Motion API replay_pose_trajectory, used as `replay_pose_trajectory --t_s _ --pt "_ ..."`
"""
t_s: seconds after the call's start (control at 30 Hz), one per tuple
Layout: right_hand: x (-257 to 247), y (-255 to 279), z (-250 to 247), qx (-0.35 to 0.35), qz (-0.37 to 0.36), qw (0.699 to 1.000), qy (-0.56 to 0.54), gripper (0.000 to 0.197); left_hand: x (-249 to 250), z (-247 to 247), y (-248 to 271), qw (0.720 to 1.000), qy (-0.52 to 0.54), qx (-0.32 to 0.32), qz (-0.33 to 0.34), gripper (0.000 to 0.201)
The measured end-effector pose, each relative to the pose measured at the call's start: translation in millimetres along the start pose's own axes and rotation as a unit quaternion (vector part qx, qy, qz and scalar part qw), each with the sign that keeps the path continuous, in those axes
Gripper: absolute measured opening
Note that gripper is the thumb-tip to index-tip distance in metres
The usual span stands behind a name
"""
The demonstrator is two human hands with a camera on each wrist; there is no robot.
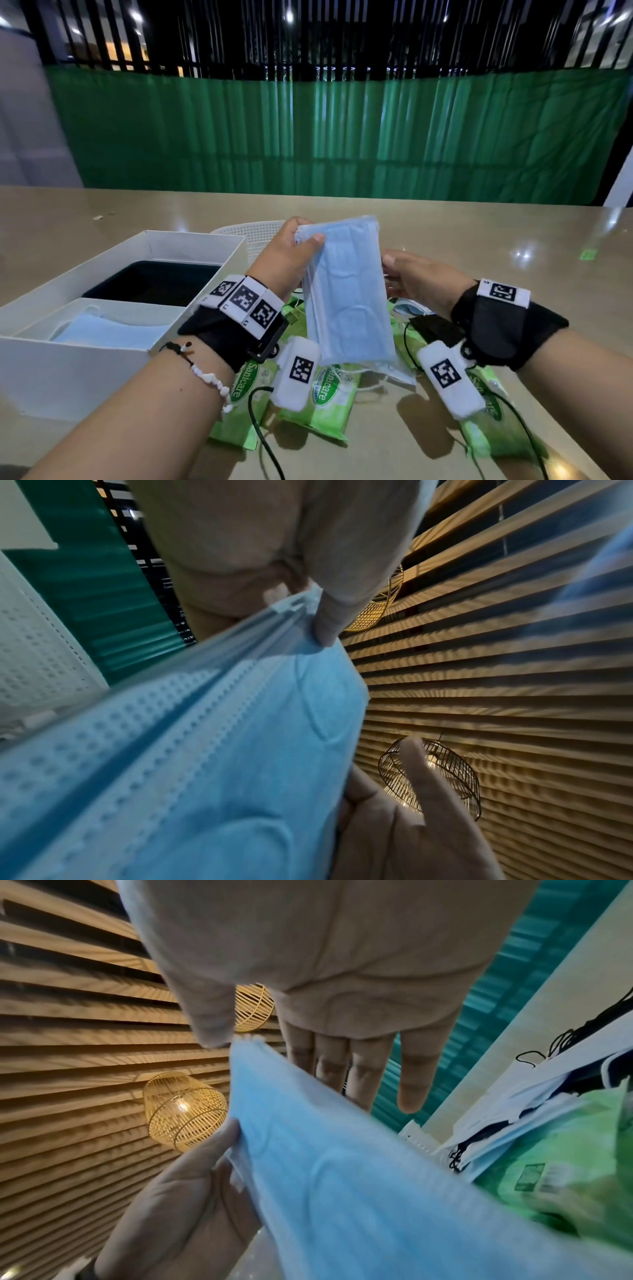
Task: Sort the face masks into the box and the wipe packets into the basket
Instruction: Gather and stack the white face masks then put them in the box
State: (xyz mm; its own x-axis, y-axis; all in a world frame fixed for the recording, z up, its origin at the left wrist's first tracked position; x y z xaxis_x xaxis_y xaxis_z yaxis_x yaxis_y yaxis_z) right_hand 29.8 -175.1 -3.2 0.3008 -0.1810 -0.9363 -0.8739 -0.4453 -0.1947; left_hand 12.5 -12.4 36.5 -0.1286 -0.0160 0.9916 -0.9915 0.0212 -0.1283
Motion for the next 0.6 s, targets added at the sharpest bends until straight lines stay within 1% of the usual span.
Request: replay_pose_trajectory --t_s 0.07,0.13,0.17,0.2,0.23,0.27,0.3,0.37,0.4,0.47,0.5,0.53,0.57,0.6 --pt "1 2 9 -0.020 -0.009 1.000 0.014 0.044 -4 -1 0 1.000 -0.015 0.010 -0.003 0.016" --pt "2 4 22 -0.055 -0.026 0.997 0.042 0.071 -8 2 2 1.000 -0.030 0.003 -0.004 0.008" --pt "3 4 26 -0.065 -0.034 0.995 0.066 0.081 -9 5 3 1.000 -0.028 -0.005 -0.001 0.005" --pt "4 6 31 -0.079 -0.035 0.992 0.095 0.082 -11 9 5 1.000 -0.019 -0.015 0.002 0.004" --pt "8 6 35 -0.088 -0.039 0.988 0.117 0.073 -12 14 6 1.000 -0.004 -0.028 0.006 0.004" --pt "10 7 39 -0.097 -0.035 0.987 0.126 0.060 -15 18 7 0.999 0.009 -0.040 0.009 0.006" --pt "14 7 40 -0.100 -0.028 0.988 0.113 0.049 -18 22 9 0.999 0.011 -0.050 0.011 0.009" --pt "14 10 42 -0.095 -0.021 0.991 0.087 0.042 -27 25 13 0.999 0.002 -0.050 0.012 0.017" --pt "15 11 41 -0.088 -0.019 0.992 0.091 0.042 -34 24 13 0.999 0.003 -0.048 0.005 0.025" --pt "17 12 40 -0.082 -0.016 0.990 0.110 0.042 -56 25 15 0.998 0.001 -0.061 -0.030 0.048" --pt "19 12 39 -0.078 -0.012 0.989 0.123 0.046 -68 26 16 0.996 -0.018 -0.078 -0.048 0.060" --pt "23 14 38 -0.074 -0.004 0.988 0.134 0.054 -81 30 19 0.991 -0.050 -0.104 -0.067 0.068" --pt "29 16 38 -0.070 0.010 0.987 0.146 0.063 -94 35 23 0.983 -0.086 -0.136 -0.086 0.070" --pt "34 18 38 -0.069 0.020 0.984 0.163 0.067 -106 39 27 0.973 -0.122 -0.167 -0.102 0.067"
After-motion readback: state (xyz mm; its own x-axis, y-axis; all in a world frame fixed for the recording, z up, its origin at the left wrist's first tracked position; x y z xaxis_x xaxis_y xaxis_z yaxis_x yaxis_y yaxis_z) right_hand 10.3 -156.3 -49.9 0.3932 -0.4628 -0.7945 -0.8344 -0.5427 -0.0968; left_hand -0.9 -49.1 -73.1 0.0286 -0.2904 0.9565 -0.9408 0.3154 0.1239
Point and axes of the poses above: each hand's wrist, its own y-axis away from the middle knuckle, its own z-axis out of the palm, x = y × z, the point moved 10 cm from there along -y, towards the middle knuckle, and after that the axes turned 8 degrees about -z, right-handed, at the moved point
